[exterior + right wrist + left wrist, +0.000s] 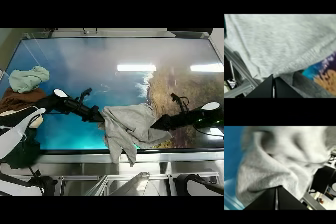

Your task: Fold the shirts.

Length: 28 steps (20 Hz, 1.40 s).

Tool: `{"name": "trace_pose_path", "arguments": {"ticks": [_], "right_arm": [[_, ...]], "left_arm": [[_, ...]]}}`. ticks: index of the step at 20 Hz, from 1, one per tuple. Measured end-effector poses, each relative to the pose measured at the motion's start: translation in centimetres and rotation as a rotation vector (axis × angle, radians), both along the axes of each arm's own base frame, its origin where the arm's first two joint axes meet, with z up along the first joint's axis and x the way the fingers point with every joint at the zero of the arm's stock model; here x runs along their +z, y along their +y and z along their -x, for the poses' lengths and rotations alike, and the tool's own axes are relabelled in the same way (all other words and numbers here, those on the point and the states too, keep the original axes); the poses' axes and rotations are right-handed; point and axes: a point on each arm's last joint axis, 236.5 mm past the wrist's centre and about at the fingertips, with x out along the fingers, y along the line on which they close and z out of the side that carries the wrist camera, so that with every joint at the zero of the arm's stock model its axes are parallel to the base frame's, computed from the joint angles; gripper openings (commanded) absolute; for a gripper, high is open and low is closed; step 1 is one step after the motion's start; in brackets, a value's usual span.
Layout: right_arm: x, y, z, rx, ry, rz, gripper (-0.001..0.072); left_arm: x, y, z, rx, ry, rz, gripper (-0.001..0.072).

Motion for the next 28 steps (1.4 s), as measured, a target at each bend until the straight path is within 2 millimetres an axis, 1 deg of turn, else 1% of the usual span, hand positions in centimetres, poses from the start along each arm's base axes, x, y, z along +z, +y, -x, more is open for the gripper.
{"name": "trace_pose_path", "arguments": {"ticks": [2, 3, 4, 5, 6, 7, 8, 9, 10, 11, 12, 13, 14, 15, 16, 17, 18, 19, 20, 21, 22, 23, 24, 25, 26, 27, 28], "right_arm": [[2.4, 0.3, -1.2, 0.0, -0.076, -0.021, 0.0018], [4.0, 0.5, -1.8, -0.004, -0.121, -0.039, 0.0018], [6.2, 1.0, -2.3, -0.004, -0.177, -0.073, 0.0018], [8.8, 1.6, -2.8, -0.001, -0.248, -0.114, 0.0018], [11.9, 2.1, -3.1, 0.002, -0.336, -0.157, 0.0018], [15.3, 2.6, -3.2, 0.006, -0.432, -0.195, 0.0018], [18.9, 3.0, -3.2, 0.009, -0.543, -0.221, 0.0019], [23.1, 3.3, -2.8, 0.014, -0.675, -0.238, 0.0019], [27.5, 3.6, -2.1, 0.02, -0.821, -0.239, 0.002], [31.5, 3.9, -1.0, 0.021, -0.961, -0.233, 0.0019], [35.4, 4.1, 0.4, 0.018, -1.104, -0.213, 0.0019], [39.1, 4.2, 1.8, 0.009, -1.236, -0.184, 0.0019], [42.2, 4.3, 3.4, -0.003, -1.353, -0.151, 0.0019], [44.3, 4.3, 4.7, -0.014, -1.442, -0.114, 0.0019], [46.1, 4.1, 5.6, -0.034, -1.514, -0.079, 0.0019], [47.5, 3.9, 6.2, -0.058, -1.564, -0.054, 0.0019], [48.5, 3.7, 6.4, -0.081, -1.603, -0.035, 0.0019], [49.2, 3.3, 6.1, -0.104, -1.622, -0.021, 0.0019], [49.4, 2.9, 5.1, -0.123, -1.619, -0.013, 0.0019], [49.1, 2.5, 3.6, -0.138, -1.598, -0.01, 0.0019], [48.2, 2.1, 1.4, -0.145, -1.562, -0.01, 0.0019], [47.0, 2.0, -1.0, -0.144, -1.512, -0.018, 0.0019], [45.6, 2.1, -3.3, -0.14, -1.459, -0.029, 0.0019], [43.6, 2.4, -5.8, -0.126, -1.396, -0.038, 0.0019], [40.9, 2.9, -8.5, -0.109, -1.32, -0.049, 0.0038], [38.0, 3.7, -10.9, -0.088, -1.239, -0.059, 0.0276], [35.0, 4.4, -13.2, -0.073, -1.164, -0.067, 0.0538]], "left_arm": [[2.9, 0.2, -1.4, 0.015, -0.079, 0.022, 0.0016], [4.4, 0.3, -1.8, 0.02, -0.109, 0.038, 0.0016], [6.1, 0.5, -2.1, 0.026, -0.143, 0.057, 0.0016], [8.4, 0.6, -2.4, 0.036, -0.196, 0.086, 0.0016], [10.9, 0.7, -2.6, 0.045, -0.25, 0.121, 0.0016], [14.1, 0.7, -2.5, 0.05, -0.318, 0.177, 0.0017], [18.1, 0.6, -2.2, 0.053, -0.401, 0.256, 0.0017], [23.4, 0.6, -1.6, 0.058, -0.51, 0.365, 0.0017], [28.9, 0.9, -0.5, 0.06, -0.623, 0.473, 0.0017], [33.7, 1.5, 1.0, 0.054, -0.737, 0.553, 0.0018], [38.3, 2.3, 2.8, 0.05, -0.858, 0.61, 0.0019], [42.4, 3.1, 4.9, 0.048, -0.981, 0.643, 0.0019], [45.4, 3.8, 6.8, 0.052, -1.087, 0.637, 0.002], [47.7, 4.5, 8.3, 0.069, -1.168, 0.619, 0.002], [49.6, 5.1, 9.8, 0.09, -1.244, 0.592, 0.002], [51.1, 5.7, 10.8, 0.118, -1.307, 0.56, 0.002], [52.0, 6.3, 11.4, 0.145, -1.352, 0.523, 0.0021], [52.5, 6.9, 11.5, 0.183, -1.382, 0.482, 0.0021], [52.6, 7.6, 10.9, 0.225, -1.392, 0.445, 0.0021], [52.1, 8.2, 10.0, 0.257, -1.378, 0.412, 0.0021], [51.0, 9.0, 8.3, 0.293, -1.338, 0.382, 0.0021], [49.6, 9.8, 6.2, 0.326, -1.29, 0.36, 0.0021], [47.4, 10.5, 3.7, 0.356, -1.222, 0.337, 0.0021], [44.8, 11.2, 1.2, 0.379, -1.147, 0.315, 0.0017], [41.4, 11.7, -1.6, 0.402, -1.053, 0.287, 0.0039], [38.0, 12.1, -4.0, 0.415, -0.969, 0.261, 0.0353], [34.2, 12.2, -6.2, 0.421, -0.882, 0.245, 0.0699]]}}
